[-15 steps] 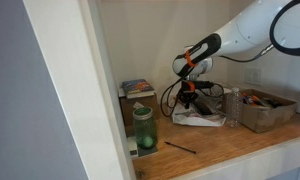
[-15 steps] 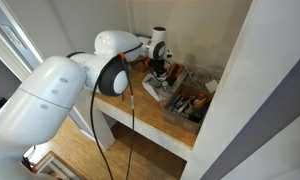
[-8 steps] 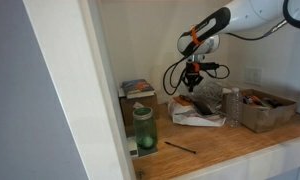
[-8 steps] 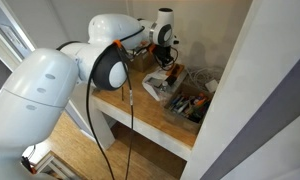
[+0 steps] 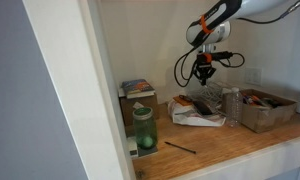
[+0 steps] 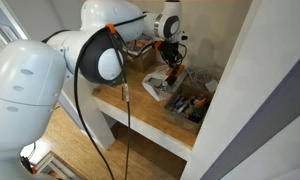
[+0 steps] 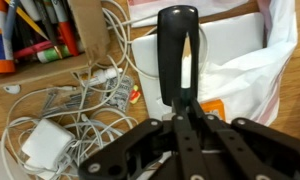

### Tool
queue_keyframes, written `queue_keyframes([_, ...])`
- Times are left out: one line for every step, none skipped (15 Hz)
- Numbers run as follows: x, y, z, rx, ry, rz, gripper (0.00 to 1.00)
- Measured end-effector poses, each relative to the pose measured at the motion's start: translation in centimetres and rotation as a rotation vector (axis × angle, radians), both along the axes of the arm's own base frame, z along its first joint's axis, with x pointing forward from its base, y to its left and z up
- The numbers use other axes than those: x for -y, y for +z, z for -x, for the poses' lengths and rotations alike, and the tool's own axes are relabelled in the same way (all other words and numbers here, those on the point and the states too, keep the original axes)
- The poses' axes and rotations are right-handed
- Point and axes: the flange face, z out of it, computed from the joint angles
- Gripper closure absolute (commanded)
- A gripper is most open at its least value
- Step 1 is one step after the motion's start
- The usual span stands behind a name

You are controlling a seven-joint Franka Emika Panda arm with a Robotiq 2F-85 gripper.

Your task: Pick up the pen on the plastic bag and put it in the box

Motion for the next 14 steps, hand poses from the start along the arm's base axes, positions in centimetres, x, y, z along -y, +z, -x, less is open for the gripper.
queue_keyframes([0.4, 0.2, 0.3, -0.002, -0.007, 0.004, 0.91])
queue_keyframes([0.7, 0.3, 0.5, -0.005, -0.01, 0.006, 0.91])
queue_keyframes([0.7, 0.5, 0.7, -0.007, -0.012, 0.006, 0.91])
queue_keyframes([0.7, 0.5, 0.8, -0.008, -0.012, 0.005, 0.91])
queue_keyframes([0.7, 0.6, 0.8, -0.008, -0.012, 0.005, 0.91])
queue_keyframes([0.7, 0.6, 0.8, -0.009, -0.012, 0.005, 0.98])
queue_keyframes([0.7, 0.5, 0.9, -0.01, -0.012, 0.005, 0.98])
queue_keyframes([0.7, 0.5, 0.9, -0.011, -0.012, 0.005, 0.98])
queue_keyframes([0.8, 0.4, 0.9, -0.011, -0.013, 0.005, 0.98])
queue_keyframes([1.2, 0.5, 0.9, -0.011, -0.017, 0.007, 0.98])
queue_keyframes([1.8, 0.6, 1.0, -0.01, -0.024, 0.009, 0.98])
queue_keyframes([2.8, 0.8, 1.1, -0.008, -0.035, 0.012, 0.98])
queue_keyframes([4.1, 1.0, 1.3, -0.006, -0.046, 0.015, 0.98])
queue_keyframes([5.6, 1.1, 1.6, -0.004, -0.061, 0.019, 0.98])
